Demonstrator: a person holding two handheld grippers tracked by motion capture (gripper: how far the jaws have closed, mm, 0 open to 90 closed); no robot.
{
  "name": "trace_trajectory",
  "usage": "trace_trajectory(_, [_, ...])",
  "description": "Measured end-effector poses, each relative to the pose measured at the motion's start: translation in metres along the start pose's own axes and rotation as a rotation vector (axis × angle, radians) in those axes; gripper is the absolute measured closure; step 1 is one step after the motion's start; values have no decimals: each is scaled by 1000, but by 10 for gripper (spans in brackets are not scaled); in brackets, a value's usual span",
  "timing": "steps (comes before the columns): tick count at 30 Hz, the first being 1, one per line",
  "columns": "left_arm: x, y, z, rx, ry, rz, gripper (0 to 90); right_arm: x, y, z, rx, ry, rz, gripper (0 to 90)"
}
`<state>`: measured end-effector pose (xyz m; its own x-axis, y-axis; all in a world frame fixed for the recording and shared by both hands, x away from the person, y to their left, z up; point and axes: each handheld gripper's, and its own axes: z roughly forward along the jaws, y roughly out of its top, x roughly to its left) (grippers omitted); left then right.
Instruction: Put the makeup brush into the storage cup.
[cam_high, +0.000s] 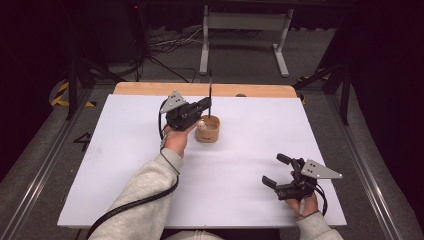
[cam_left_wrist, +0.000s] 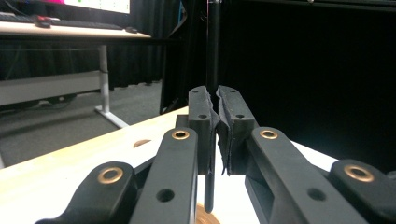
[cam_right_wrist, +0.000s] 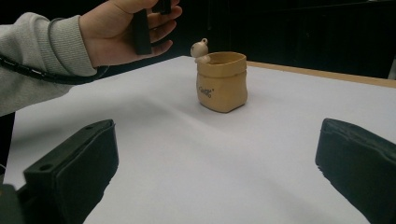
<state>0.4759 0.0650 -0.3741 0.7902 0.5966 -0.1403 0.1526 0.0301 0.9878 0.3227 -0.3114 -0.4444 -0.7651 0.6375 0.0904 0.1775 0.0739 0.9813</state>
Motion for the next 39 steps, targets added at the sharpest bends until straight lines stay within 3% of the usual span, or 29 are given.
trace_trajectory(9, [1,-6,5,1,25,11,846,0,0,0,-3,2,5,0])
trace_trajectory(15, [2,-15,11,29,26,28,845,0,0,-1,-3,3,4,0])
trace_trajectory(26, [7,-29,11,43,47,-12,844,0,0,-1,-3,5,3,0])
trace_trajectory(39, [6,-39,15,71,47,-20,843,0,0,-1,-2,9,4,0])
